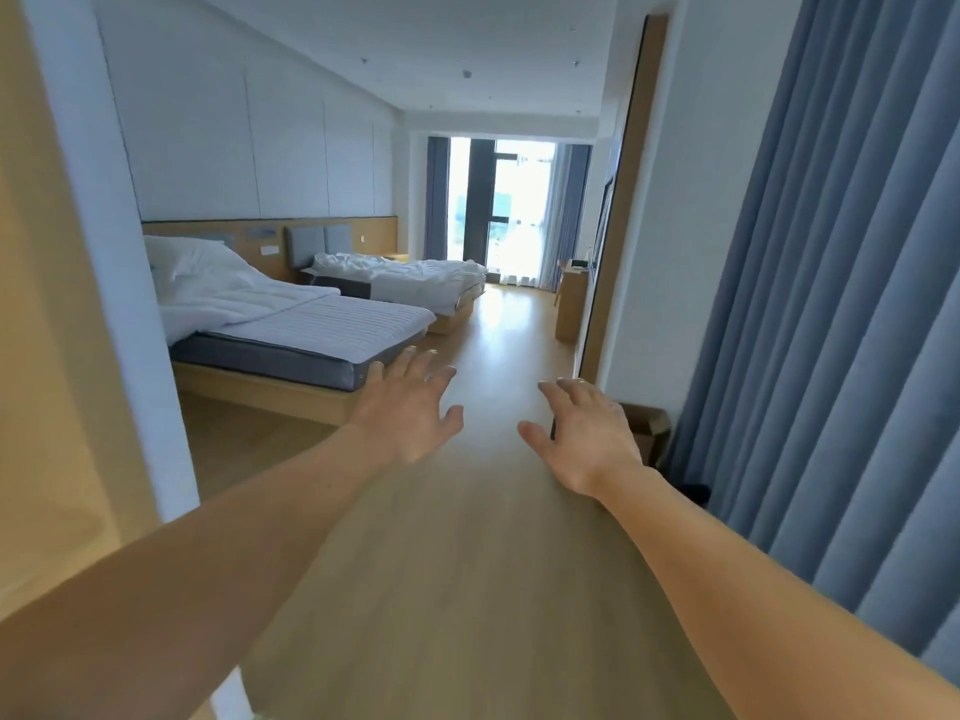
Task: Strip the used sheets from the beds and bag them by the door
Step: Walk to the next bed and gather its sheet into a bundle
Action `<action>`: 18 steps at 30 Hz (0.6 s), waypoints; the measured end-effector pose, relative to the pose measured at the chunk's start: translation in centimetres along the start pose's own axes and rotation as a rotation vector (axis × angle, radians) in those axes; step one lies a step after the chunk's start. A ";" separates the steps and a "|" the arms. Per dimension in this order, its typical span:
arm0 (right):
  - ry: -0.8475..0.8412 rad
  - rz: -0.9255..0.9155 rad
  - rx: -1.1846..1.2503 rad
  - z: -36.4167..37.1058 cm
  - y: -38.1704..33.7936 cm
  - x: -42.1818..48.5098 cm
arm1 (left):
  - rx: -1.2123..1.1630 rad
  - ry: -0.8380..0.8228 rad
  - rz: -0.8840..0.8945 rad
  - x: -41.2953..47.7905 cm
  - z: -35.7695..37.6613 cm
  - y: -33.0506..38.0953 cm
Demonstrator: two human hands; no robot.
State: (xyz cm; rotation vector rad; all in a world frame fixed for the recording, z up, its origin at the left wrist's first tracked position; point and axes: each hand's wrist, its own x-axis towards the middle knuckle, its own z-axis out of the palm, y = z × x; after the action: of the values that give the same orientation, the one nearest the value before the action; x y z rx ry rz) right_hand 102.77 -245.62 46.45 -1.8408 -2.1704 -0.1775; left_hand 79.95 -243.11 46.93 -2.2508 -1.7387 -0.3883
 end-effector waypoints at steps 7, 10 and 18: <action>-0.018 -0.011 -0.017 6.1 2.7 17.3 | -0.024 0.032 -0.008 15.7 7.8 -5.6; -0.008 0.017 -0.021 8.0 4.3 24.8 | -0.018 0.021 0.007 23.3 10.6 -7.7; 0.004 0.080 -0.009 13.7 10.6 41.4 | 0.008 0.003 0.065 41.8 19.4 -8.5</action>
State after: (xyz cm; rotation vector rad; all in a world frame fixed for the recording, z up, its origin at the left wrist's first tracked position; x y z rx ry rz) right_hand 105.39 -200.81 44.70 -1.9265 -2.0917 -0.1742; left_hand 82.75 -196.39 44.84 -2.2927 -1.6580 -0.3705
